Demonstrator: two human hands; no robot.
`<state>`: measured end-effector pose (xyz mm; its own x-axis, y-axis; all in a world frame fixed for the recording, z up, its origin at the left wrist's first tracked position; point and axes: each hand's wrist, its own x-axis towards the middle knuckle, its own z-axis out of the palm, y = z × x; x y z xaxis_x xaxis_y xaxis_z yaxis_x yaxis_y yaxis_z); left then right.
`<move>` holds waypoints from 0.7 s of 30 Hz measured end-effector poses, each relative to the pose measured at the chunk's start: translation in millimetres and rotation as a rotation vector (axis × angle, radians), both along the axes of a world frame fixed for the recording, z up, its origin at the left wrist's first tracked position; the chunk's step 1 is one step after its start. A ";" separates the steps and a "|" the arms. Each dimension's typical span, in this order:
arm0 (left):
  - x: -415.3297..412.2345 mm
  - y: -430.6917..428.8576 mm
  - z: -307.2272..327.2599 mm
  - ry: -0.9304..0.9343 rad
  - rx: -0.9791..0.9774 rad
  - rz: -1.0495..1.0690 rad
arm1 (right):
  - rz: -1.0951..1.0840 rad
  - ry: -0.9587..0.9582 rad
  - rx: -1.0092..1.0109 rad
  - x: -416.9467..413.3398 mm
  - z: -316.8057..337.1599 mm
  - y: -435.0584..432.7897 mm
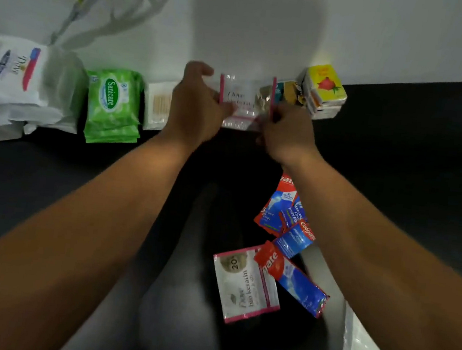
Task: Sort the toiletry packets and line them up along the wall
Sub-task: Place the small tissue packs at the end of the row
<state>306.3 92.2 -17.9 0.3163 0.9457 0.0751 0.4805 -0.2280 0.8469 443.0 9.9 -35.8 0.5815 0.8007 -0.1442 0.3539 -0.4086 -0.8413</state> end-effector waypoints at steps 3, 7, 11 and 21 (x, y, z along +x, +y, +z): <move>27.1 30.4 -12.8 0.047 0.045 -0.005 | -0.012 -0.328 0.044 19.6 -2.5 30.8; 47.9 62.0 -34.5 0.245 0.169 -0.043 | 0.036 -0.593 -0.045 40.0 -17.1 57.8; 50.8 73.6 -48.4 0.369 0.236 -0.078 | 0.123 -0.786 -0.134 46.6 -35.0 68.9; 54.8 72.6 -56.8 0.796 0.397 -0.129 | 0.216 -1.065 -0.245 55.6 -40.3 80.1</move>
<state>361.1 164.8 -74.7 0.5164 0.8502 0.1023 0.8419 -0.5259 0.1210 498.6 90.0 -76.1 0.3540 0.9183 0.1774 0.9308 -0.3644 0.0290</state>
